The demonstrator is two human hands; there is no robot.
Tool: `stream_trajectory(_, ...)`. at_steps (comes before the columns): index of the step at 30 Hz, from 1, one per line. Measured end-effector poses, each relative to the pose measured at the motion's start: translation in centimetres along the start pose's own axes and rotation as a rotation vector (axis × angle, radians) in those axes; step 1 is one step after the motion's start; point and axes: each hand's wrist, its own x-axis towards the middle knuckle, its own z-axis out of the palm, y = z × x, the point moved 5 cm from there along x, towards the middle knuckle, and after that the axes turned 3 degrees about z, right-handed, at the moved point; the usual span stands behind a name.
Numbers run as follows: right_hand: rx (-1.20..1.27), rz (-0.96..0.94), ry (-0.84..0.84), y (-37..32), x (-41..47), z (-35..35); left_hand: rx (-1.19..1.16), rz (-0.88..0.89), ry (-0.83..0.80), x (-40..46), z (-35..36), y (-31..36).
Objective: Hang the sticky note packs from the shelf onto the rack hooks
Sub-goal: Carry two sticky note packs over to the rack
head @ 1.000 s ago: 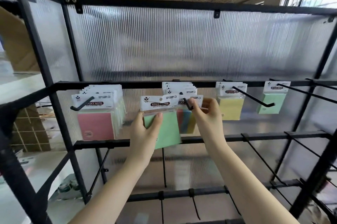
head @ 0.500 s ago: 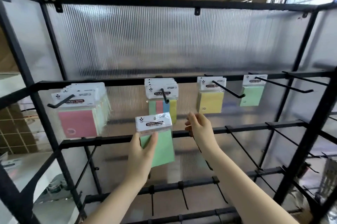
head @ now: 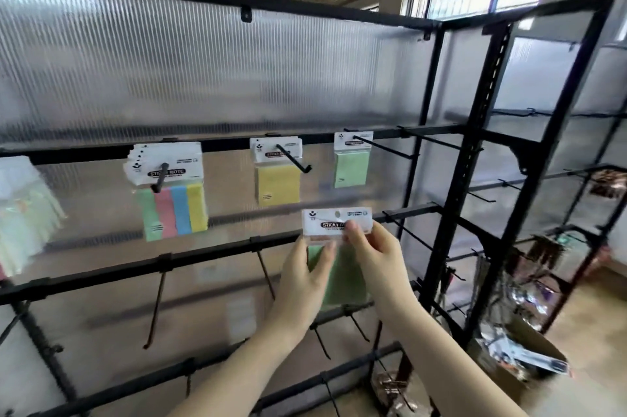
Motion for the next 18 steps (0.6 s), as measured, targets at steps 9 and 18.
stream_trajectory(9,-0.073,-0.271,0.334,-5.1,3.2,-7.1,-0.104,0.257,-0.049,6.5,5.6,7.2)
stream_trajectory(18,-0.065,-0.235,0.456,-5.0,8.1,-9.8,-0.166,0.216,-0.089,12.5,9.1,6.3)
